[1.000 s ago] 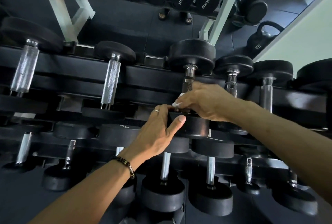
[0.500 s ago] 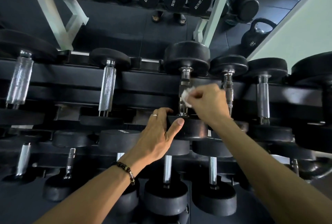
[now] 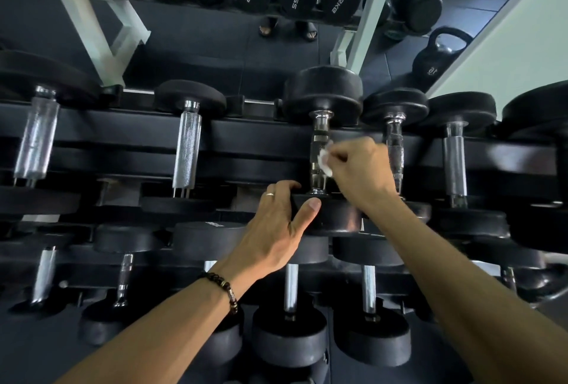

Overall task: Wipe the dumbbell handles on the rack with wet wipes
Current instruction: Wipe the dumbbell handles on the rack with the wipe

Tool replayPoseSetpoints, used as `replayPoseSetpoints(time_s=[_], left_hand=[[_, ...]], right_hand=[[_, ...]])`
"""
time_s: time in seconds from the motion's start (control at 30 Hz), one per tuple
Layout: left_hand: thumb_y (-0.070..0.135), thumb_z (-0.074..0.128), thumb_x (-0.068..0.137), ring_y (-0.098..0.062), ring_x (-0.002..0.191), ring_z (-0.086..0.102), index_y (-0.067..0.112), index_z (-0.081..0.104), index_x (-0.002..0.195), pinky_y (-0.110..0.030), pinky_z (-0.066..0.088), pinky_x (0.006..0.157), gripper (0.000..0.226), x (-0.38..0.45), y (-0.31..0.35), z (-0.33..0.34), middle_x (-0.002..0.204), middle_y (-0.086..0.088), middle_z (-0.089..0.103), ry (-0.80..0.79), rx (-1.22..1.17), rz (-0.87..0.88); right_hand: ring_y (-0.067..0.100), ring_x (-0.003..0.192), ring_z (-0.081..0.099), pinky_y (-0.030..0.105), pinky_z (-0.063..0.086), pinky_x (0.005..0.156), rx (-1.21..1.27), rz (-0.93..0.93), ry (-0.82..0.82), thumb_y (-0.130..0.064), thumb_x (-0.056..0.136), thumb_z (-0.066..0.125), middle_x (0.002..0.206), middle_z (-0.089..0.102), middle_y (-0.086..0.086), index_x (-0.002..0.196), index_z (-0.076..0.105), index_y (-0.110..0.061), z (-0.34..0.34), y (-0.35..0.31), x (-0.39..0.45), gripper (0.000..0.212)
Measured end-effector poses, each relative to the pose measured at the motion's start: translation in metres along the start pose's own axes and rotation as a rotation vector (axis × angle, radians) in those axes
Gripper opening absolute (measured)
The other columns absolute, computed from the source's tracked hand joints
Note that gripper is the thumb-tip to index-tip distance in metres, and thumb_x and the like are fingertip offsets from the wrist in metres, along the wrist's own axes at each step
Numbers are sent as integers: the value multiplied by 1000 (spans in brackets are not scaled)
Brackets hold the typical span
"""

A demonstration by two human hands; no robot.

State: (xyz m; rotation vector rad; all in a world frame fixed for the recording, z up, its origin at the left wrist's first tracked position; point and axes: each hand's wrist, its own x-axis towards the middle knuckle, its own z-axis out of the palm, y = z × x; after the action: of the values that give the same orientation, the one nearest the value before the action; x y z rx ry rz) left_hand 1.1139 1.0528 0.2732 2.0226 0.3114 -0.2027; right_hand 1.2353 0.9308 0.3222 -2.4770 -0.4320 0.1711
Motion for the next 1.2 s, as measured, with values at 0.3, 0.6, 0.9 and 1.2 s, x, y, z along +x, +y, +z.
replayPoseSetpoints(time_s=[0.3,0.6,0.9,1.2], left_hand=[[78,24,81,-8,113,48,28,35,136,-40,49,97,76,-1,2,-3,128,10,41,-12,18,2],[74,26,84,-10,117,46,26,36,135,-39,46,97,71,-2,4,-3,130,8,41,0,31,-3],[77,23,81,-12,116,46,24,36,134,-41,47,98,76,0,4,-4,124,7,41,-21,51,1],[79,23,80,-10,114,47,26,36,132,-41,47,97,75,2,2,-5,127,7,42,-28,52,2]], right_hand=[[34,77,69,38,55,79,-149,-176,-69,-12,92,63,81,74,14,89,77,-7,1,4,-9,15],[10,81,65,14,45,64,-36,77,-216,-25,86,75,81,69,-6,75,69,-23,-6,0,-1,12],[6,87,65,10,44,68,121,164,-108,-13,87,70,89,69,-10,77,64,-24,-1,11,3,16],[17,78,67,43,59,86,659,449,-69,-5,85,66,78,69,1,79,70,-17,8,7,31,14]])
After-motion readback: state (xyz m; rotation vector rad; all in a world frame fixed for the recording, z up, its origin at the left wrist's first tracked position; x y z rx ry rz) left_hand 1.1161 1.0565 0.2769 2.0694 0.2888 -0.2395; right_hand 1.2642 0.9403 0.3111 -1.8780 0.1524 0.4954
